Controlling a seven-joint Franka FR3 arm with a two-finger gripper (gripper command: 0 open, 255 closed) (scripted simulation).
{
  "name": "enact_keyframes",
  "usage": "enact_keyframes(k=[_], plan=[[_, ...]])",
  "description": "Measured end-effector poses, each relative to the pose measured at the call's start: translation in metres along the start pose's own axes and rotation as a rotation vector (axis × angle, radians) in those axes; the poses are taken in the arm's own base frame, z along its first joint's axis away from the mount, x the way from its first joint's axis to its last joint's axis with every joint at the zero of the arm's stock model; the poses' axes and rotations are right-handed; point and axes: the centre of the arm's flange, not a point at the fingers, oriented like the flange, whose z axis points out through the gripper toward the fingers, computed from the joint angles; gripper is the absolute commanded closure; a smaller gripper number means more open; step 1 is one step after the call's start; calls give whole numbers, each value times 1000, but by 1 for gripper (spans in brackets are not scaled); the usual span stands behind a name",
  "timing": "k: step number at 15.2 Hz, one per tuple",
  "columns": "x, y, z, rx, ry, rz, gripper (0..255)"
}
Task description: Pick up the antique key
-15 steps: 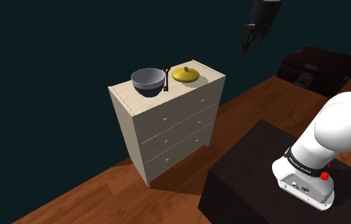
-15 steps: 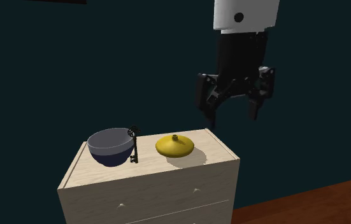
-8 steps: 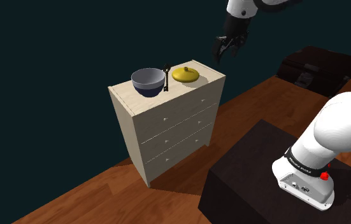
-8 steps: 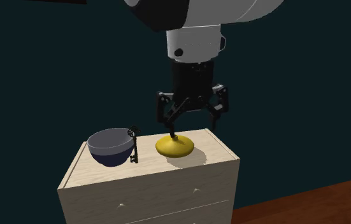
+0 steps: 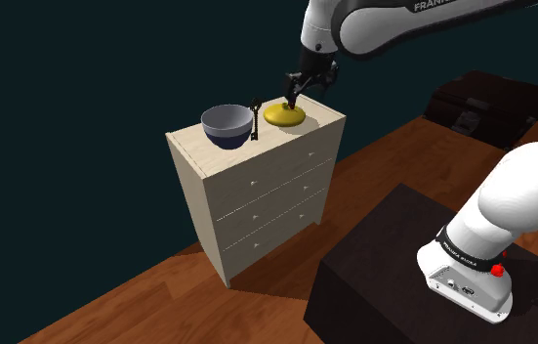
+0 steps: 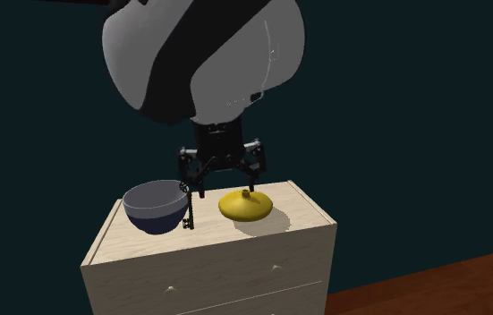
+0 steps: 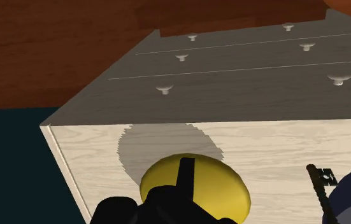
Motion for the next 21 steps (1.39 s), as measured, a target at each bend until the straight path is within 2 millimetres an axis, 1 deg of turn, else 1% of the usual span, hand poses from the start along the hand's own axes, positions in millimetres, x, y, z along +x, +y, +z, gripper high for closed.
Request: enact_keyframes(k=[3,6,8,10,11,13,19,20,21], plan=[[20,-28,17,-10,35,40,0],[37,-54,38,-19,70,80,0],[55,-68,52,-25,93,107,0],[67,-88,64,-30,115,133,0],[76,-94,70,-34,126,146,0],[81,-101,79,-36,136,158,0],[73,-106,108,-37,139,162,0],[72,-106,110,-37,139,162,255],[72,-107,111,-37,139,162,255]])
